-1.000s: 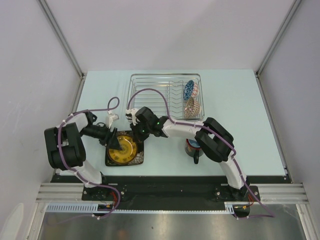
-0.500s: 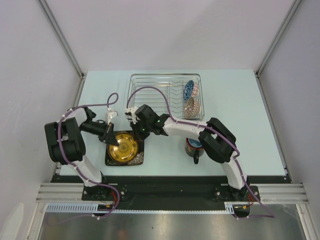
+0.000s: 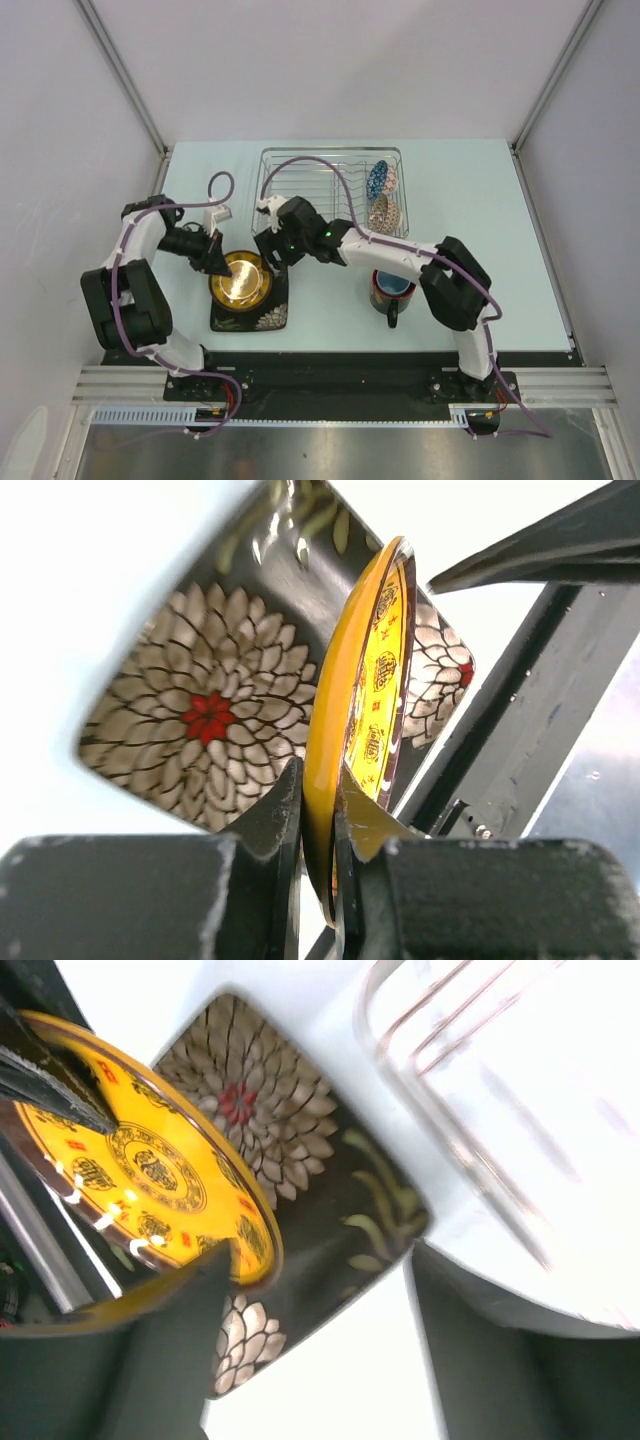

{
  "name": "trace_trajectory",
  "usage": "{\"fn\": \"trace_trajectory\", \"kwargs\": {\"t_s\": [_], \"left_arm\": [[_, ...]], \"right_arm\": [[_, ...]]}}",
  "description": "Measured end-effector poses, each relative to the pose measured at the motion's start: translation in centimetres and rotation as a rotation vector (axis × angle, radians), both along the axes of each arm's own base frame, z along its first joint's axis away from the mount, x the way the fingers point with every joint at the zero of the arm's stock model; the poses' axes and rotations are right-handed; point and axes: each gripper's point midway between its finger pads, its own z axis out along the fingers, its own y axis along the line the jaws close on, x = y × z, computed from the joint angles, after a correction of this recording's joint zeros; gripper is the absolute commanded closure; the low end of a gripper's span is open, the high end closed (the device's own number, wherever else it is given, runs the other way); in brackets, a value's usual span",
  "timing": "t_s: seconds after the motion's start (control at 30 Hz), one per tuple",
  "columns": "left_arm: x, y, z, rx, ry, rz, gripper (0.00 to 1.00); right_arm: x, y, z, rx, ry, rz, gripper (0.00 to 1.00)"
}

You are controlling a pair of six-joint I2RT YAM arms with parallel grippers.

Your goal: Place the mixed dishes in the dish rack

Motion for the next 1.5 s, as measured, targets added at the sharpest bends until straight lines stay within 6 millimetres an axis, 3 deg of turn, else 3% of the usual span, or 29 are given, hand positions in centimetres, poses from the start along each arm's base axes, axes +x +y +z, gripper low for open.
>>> {"fn": "trace_trajectory", "kwargs": {"t_s": [0.03,0.2,0.3,0.4,0.53,0.63,0.73,0.83,0.9,1.0,1.07,1.17,1.27,1.37,1.5], "left_arm": [[0.3,0.1,0.6,0.007,-0.023,0.0,1.0],[1.1,0.3,3.0,0.026,-0.094,0.007,1.0],[1.5,0.0,4.4,0.038,-0.114,0.012,1.0],[2.8,-1.3,6.7,0.06,-0.177,-0.015,1.0],[5.9,-6.1,12.7,0.076,-0.373,-0.112,1.0],[8.8,-10.5,19.4,0.051,-0.562,-0.18,1.0],[12.1,-13.9,24.8,0.013,-0.725,-0.198,1.0],[16.1,-16.4,26.9,0.025,-0.849,-0.176,1.0],[18.0,-17.8,25.7,0.065,-0.872,-0.168,1.0],[20.1,-20.4,22.3,0.132,-0.876,-0.181,1.0],[21.2,-22.1,20.3,0.158,-0.872,-0.194,1.0],[22.6,-24.4,17.5,0.179,-0.87,-0.21,1.0],[23.9,-25.3,15.8,0.188,-0.876,-0.212,1.0],[25.5,-25.3,15.8,0.202,-0.934,-0.196,1.0],[27.3,-25.4,16.9,0.211,-1.037,-0.185,1.0]], "right_arm": [[0.4,-0.5,1.0,0.008,-0.016,-0.013,0.05],[1.4,-3.3,8.2,0.072,-0.111,-0.071,0.05],[0.9,-5.8,14.7,0.146,-0.195,-0.117,0.05],[0.2,-10.1,22.6,0.257,-0.308,-0.196,0.05],[-0.3,-18.4,32.2,0.422,-0.465,-0.373,0.06],[-0.8,-23.6,36.0,0.498,-0.543,-0.505,0.09],[-1.8,-25.0,36.9,0.53,-0.556,-0.534,0.1],[-1.7,-25.0,35.3,0.505,-0.524,-0.549,0.1],[-1.3,-24.8,32.9,0.454,-0.488,-0.558,0.1],[-1.0,-24.9,29.0,0.359,-0.426,-0.574,0.1],[-1.1,-25.2,28.0,0.332,-0.409,-0.588,0.1],[-1.7,-26.3,27.9,0.33,-0.41,-0.612,0.11],[-2.7,-27.7,28.8,0.358,-0.428,-0.634,0.11],[-3.7,-29.1,29.6,0.387,-0.446,-0.654,0.1],[-3.9,-29.6,29.4,0.387,-0.442,-0.666,0.11]]}}
